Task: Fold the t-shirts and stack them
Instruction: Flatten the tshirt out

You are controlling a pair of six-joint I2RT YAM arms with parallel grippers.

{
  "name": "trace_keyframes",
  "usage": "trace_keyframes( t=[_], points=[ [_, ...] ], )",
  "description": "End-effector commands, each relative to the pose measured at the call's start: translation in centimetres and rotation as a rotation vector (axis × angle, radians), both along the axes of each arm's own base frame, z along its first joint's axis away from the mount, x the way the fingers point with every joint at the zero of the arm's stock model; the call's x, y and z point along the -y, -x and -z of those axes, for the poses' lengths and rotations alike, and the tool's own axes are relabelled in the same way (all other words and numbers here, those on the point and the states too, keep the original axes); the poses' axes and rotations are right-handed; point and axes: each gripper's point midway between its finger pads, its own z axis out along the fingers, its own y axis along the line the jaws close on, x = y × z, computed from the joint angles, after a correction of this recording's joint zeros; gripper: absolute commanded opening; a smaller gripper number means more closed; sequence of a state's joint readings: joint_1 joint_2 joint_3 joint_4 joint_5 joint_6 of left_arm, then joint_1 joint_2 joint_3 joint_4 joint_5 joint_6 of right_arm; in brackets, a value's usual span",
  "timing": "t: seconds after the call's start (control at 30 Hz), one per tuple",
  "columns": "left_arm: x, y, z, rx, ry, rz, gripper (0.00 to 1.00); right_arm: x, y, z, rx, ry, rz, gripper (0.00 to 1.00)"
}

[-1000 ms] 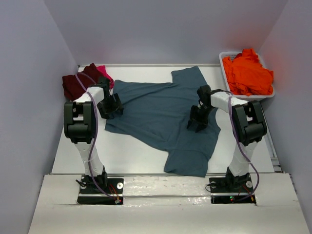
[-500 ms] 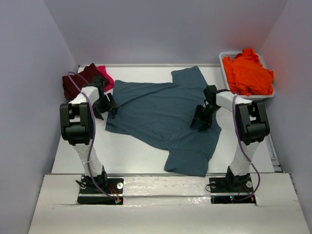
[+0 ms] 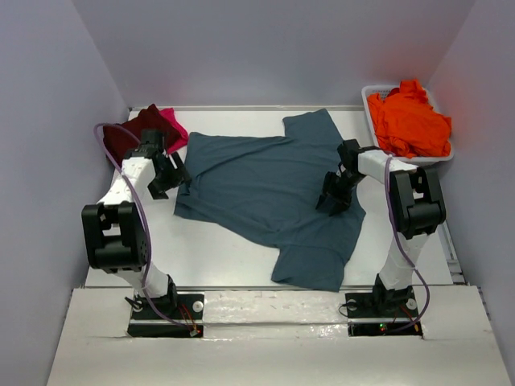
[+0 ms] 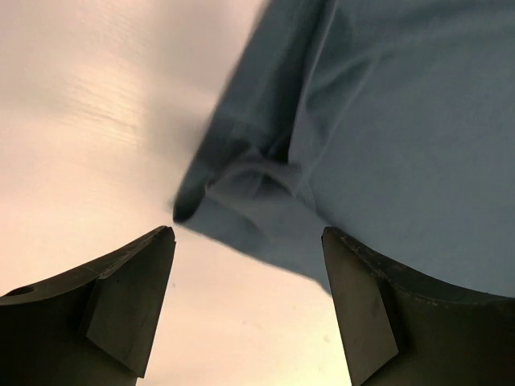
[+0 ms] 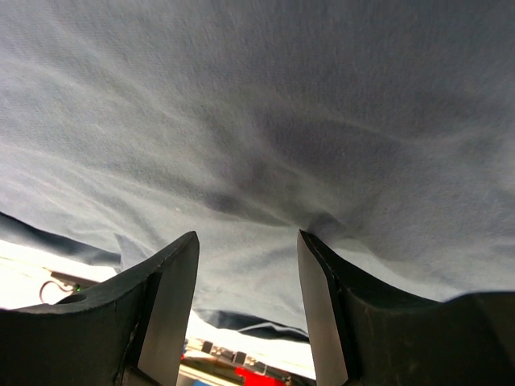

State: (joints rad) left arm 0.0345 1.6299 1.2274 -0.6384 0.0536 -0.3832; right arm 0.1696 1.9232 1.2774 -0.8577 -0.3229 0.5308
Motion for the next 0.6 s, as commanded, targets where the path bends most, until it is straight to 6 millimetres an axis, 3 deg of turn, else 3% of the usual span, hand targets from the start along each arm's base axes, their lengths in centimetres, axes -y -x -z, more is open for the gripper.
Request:
trace_keyframes(
  t=[0.0,0.17,0.4,0.57],
  points=[
    [1.7,2.8,-0.3,0.030,0.100,0.001,0.86,-0.3,-2.0,-2.3,0.109,-0.039,-0.033,0.58],
    [2.7,3.5,-0.5,0.126,0.152,0.005,0.87,-1.2,-1.9,-4.0,0.161,-0.106,-0.062,0.58],
    [3.0,3.0,-0.5,0.195,0.181,-0.014,0.85,-0.8,-1.3,-3.1,0.142,-0.093,-0.077,0.58],
    [1.6,2.1,0.3,0.198,0.128,-0.062,0.83,-0.8,-1.2,-3.0,0.138,-0.092,-0.081,0.58]
  ],
)
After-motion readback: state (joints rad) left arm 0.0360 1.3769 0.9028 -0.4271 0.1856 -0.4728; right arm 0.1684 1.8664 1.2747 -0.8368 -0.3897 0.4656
